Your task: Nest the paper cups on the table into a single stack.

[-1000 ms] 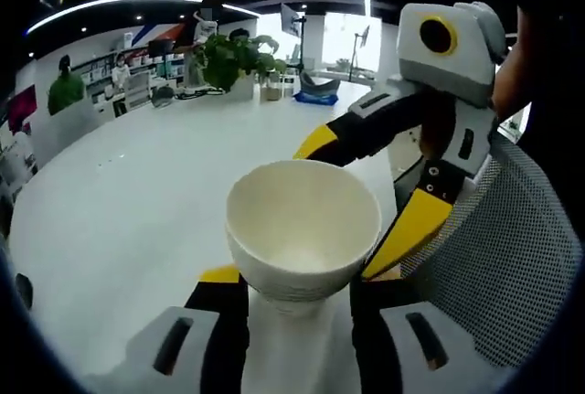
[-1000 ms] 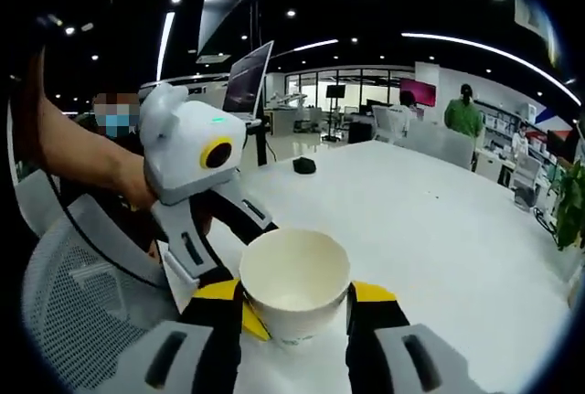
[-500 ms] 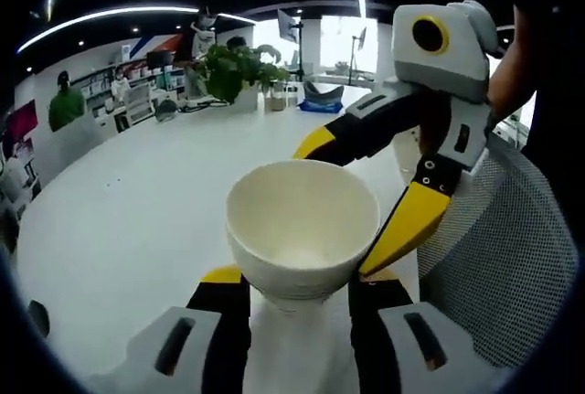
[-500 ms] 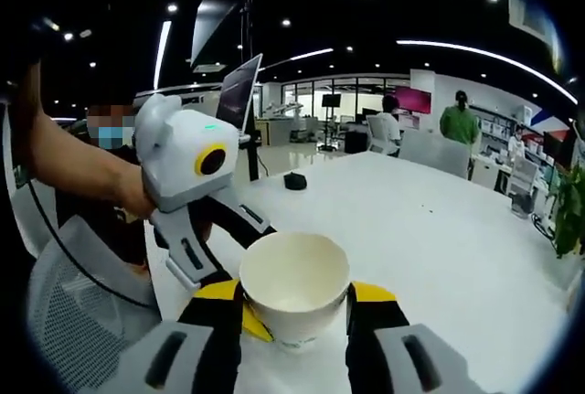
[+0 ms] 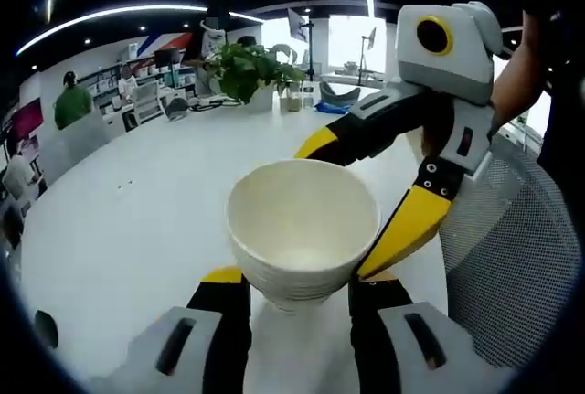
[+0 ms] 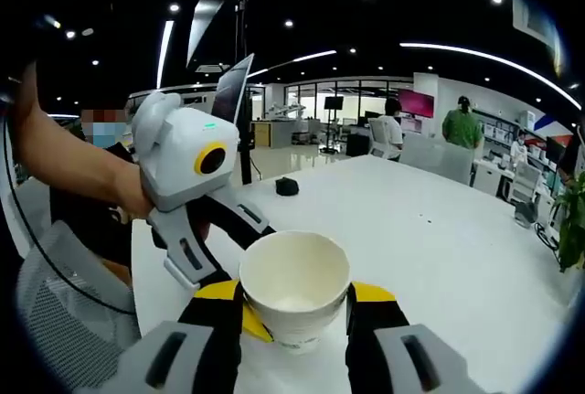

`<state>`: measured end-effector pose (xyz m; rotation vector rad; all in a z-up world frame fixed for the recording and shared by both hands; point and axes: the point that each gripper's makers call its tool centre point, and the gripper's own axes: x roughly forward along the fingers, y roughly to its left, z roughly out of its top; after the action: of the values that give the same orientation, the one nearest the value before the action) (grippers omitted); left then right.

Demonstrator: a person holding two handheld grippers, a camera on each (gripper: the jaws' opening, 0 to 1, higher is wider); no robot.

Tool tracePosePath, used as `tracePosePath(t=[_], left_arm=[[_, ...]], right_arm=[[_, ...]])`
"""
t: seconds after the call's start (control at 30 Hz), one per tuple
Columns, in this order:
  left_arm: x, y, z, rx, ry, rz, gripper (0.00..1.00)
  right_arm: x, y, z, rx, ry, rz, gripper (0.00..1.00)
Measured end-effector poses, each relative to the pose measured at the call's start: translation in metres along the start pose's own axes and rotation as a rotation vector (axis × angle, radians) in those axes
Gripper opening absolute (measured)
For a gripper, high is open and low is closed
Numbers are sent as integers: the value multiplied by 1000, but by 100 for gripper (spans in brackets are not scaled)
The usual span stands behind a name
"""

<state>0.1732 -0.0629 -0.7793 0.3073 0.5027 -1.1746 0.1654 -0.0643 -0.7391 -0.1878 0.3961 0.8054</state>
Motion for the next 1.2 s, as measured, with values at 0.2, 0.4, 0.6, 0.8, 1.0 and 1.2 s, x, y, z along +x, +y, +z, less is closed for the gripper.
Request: tracePosePath(t=[0.2, 0.4, 0.6, 0.8, 1.0, 1.2], left_arm=[[11, 14, 3, -10, 2, 10, 40], [20, 29, 3, -1, 10, 20, 40], [25, 38, 6, 4, 19, 35, 40], [28, 45, -1, -6, 34, 38, 40], [26, 50, -8, -33, 40, 37, 39], [25, 46, -7, -56, 31, 33, 39]], right_arm=[[8, -14, 1, -5, 10, -5, 44], [20, -29, 1, -2, 19, -9, 44], [28, -39, 2, 0, 28, -7, 44], [37, -42, -6, -3, 49, 2, 44], [36, -39, -10, -10, 68, 8, 42], [37, -38, -12, -9, 75, 10, 43]])
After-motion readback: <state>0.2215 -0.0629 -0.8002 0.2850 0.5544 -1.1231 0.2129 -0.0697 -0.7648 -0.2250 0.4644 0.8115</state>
